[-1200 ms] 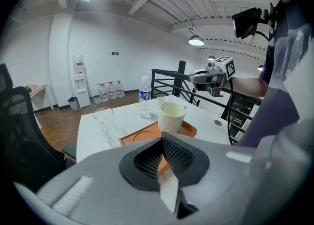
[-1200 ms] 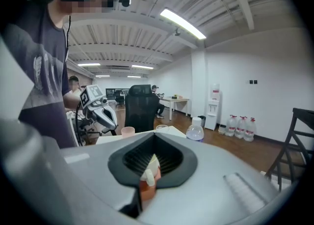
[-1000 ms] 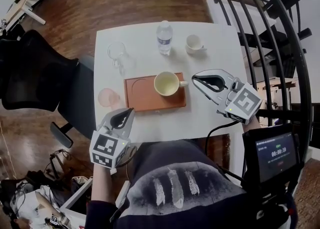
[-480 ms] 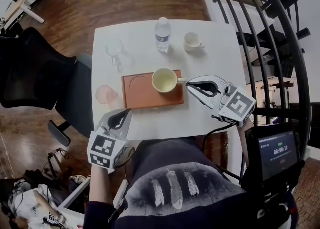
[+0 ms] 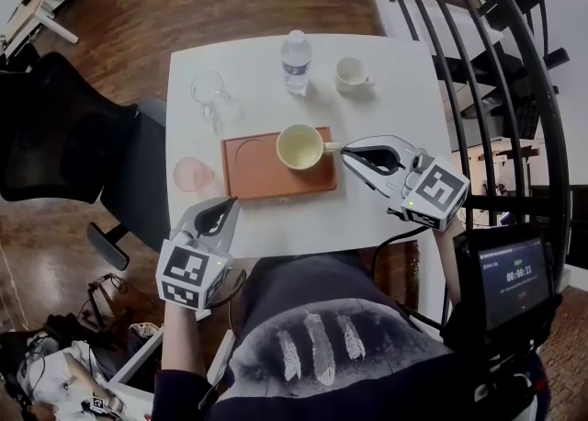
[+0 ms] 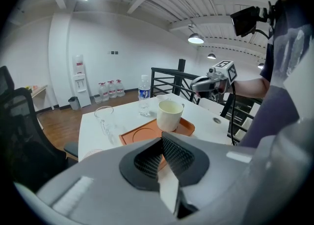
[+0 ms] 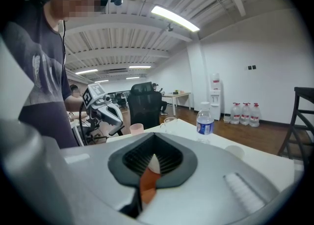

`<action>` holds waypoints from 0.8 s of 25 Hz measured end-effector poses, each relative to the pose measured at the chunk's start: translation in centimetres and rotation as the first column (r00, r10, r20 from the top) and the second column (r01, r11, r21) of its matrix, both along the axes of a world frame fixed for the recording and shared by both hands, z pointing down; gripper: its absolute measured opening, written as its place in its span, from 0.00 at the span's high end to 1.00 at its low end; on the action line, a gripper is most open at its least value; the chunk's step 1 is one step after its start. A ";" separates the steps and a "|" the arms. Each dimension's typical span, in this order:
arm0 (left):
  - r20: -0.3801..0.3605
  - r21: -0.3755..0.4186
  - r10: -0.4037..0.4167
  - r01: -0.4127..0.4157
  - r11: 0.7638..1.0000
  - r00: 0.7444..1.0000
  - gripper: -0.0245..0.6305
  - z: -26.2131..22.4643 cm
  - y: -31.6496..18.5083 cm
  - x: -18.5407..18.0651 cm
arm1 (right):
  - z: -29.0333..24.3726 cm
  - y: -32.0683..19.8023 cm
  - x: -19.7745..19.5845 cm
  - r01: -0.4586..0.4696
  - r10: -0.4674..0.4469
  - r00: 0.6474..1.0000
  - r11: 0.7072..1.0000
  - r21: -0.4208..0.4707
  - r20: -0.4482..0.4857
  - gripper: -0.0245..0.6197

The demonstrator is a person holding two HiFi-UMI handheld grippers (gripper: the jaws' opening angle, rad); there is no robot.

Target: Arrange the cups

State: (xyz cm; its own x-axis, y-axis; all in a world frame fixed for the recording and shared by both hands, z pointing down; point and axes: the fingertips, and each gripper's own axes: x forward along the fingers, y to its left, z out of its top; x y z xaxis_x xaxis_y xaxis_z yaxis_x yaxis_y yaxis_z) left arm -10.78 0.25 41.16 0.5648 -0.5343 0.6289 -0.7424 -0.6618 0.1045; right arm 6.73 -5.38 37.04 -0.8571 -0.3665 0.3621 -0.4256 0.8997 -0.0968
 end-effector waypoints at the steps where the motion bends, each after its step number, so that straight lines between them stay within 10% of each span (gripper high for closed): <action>1: 0.003 0.004 0.003 -0.003 1.000 1.000 0.94 -0.1 -0.1 0.0 | 0.0 0.0 0.0 0.001 -0.001 1.000 1.000 0.002 0.000 0.95; 20: 0.006 0.021 0.002 -0.002 1.000 1.000 0.94 -0.6 -1.2 -0.1 | 0.9 0.0 -0.4 -0.012 0.012 1.000 1.000 -0.012 -0.003 0.95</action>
